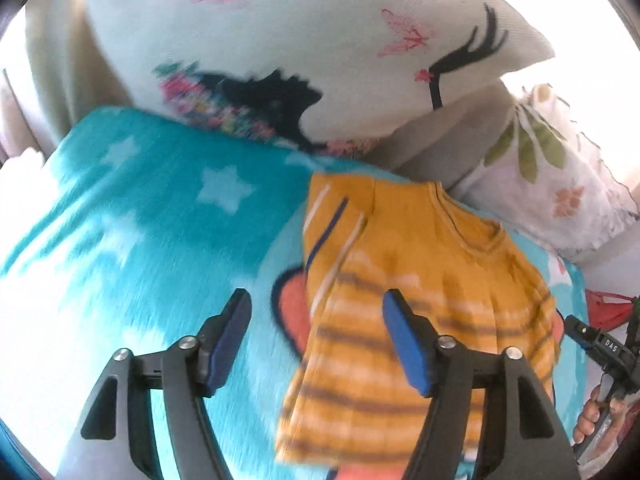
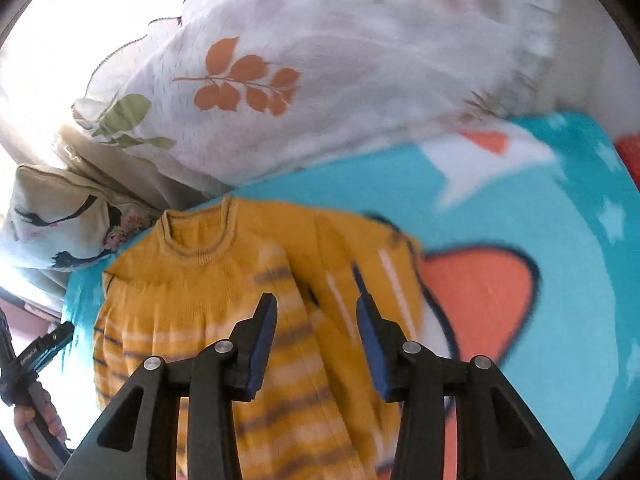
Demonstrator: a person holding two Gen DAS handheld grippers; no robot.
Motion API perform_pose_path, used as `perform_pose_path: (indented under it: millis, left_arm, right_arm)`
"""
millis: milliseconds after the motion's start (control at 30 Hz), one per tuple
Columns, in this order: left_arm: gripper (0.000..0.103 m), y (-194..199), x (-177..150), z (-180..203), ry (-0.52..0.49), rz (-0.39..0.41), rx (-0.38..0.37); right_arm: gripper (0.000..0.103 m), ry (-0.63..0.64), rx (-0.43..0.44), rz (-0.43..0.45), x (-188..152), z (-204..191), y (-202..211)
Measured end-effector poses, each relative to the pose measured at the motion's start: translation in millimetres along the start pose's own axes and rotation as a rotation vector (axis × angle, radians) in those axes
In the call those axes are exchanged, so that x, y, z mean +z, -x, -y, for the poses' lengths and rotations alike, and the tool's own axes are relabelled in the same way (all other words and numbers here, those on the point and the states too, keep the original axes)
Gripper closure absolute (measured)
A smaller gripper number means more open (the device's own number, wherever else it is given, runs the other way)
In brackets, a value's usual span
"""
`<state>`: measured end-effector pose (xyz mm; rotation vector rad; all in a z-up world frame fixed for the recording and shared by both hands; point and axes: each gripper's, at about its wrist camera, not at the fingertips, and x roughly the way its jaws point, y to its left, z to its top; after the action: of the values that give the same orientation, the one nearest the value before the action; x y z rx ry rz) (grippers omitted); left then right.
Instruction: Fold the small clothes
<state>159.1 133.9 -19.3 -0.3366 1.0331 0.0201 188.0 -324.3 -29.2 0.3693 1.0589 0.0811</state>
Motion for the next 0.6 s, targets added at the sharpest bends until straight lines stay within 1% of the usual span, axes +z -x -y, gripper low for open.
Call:
perform_pose_path:
  millis: [133,167,267,333,400,433,467,500,533,567,600]
  left_arm:
    - [0.032,3,-34,-9,-0.028,-0.033,-0.026]
    - [0.032,1,-39,-8,-0.038,-0.044,-0.029]
    - [0.032,-9,-55,-3,-0.091,-0.072,-0.059]
    - [0.032,-18,-64,2,-0.149,-0.086,-0.044]
    - [0.032,-26,-73,8,-0.197,-0.109,-0.056]
    - [0.034,-32,-76,12,-0.215,-0.134,-0.061]
    - [0.043,-37,-77,14,-0.224,-0.156,-0.062]
    - [0.074,-41,-77,16,-0.235,-0.178,-0.053]
    - [0.088,-43,-75,18,-0.261,-0.186,0.004]
    - [0.090,-42,-72,20,-0.272,-0.189,0.011]
    - [0.094,-41,-67,19,-0.276,-0.197,0.020]
  right_arm:
    - [0.057,-0.059,0.046,0.004,-39,15,13]
    - [0.056,-0.063,0.047,0.001,-46,17,13]
    - [0.056,-0.060,0.040,-0.026,-66,12,3]
    - [0.056,-0.037,0.016,-0.040,-75,6,-6]
    - [0.056,-0.029,-0.006,-0.040,-82,3,-11]
    - [0.056,-0.019,-0.017,-0.039,-85,-1,-13]
    - [0.057,-0.007,-0.029,-0.043,-85,-5,-14]
    - [0.071,0.012,-0.037,-0.050,-85,-9,-14]
    - [0.097,0.024,-0.022,-0.066,-85,-11,-14]
    - [0.096,0.031,-0.014,-0.083,-84,-13,-14]
    - [0.096,0.060,-0.046,-0.081,-82,-16,-11]
